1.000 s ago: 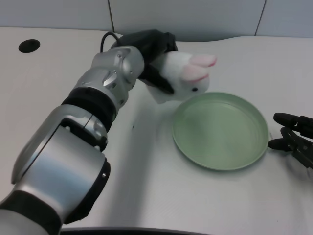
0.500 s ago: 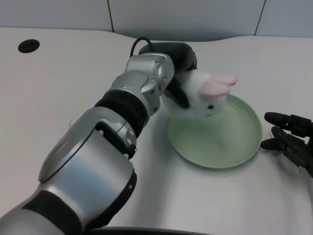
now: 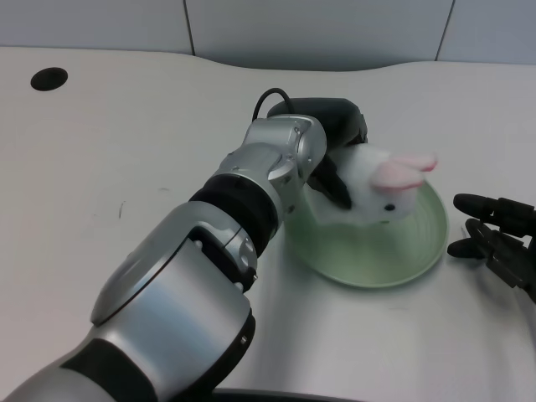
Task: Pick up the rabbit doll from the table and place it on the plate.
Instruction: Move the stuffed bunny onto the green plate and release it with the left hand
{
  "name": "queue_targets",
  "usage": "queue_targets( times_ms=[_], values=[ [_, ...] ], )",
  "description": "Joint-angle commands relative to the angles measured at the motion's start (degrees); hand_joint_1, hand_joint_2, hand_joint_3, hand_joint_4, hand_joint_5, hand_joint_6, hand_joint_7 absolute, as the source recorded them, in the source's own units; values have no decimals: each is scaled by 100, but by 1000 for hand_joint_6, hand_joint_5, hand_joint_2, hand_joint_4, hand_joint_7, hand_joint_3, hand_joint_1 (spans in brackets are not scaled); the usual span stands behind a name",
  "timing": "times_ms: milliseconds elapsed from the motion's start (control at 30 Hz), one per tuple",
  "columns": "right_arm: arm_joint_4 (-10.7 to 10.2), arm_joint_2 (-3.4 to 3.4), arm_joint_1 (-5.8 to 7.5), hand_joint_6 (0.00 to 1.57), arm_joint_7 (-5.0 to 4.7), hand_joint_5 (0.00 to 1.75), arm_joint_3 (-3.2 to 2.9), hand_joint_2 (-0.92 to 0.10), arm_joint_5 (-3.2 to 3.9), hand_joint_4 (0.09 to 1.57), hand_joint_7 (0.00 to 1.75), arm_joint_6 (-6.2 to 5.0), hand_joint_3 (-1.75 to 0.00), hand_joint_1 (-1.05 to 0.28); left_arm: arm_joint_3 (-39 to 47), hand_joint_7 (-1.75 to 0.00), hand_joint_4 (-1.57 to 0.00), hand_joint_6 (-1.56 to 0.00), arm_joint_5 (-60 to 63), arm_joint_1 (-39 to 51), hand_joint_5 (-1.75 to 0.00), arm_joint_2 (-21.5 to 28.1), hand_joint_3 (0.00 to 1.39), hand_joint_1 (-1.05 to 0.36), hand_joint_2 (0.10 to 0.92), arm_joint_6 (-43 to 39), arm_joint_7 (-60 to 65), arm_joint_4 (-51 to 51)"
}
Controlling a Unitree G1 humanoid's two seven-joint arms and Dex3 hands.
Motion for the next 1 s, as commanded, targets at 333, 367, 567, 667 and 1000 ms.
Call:
queue_targets(
  times_ms=[333,367,567,667,1000],
  values=[
    [-184,36,182,977,-42,922,-13,-921,66,725,6,-44,-257,-419,-127,-35,-485,-628,88,193,-1510,-52,87,-330,921,128,94,52],
    [-177,40,183,977,-21,926,-19,-921,76,730,7,-66,-258,-417,-119,-44,-454,-652,73,201,-1456,-50,104,-331,921,118,98,48],
    [-197,47,195,977,-98,929,23,-921,8,721,6,-81,-265,-429,-122,-64,-478,-729,58,254,-1293,-35,112,-307,920,-1,118,41],
    [-209,38,205,974,-110,929,47,-921,-15,715,4,-90,-267,-433,-79,-60,-500,-727,14,271,-1308,-52,99,-310,921,3,87,52],
    [-209,19,217,971,-131,952,59,-921,-29,698,9,-103,-277,-431,-281,-4,-16,-386,192,353,-584,-41,28,-630,920,-304,403,41]
  ],
)
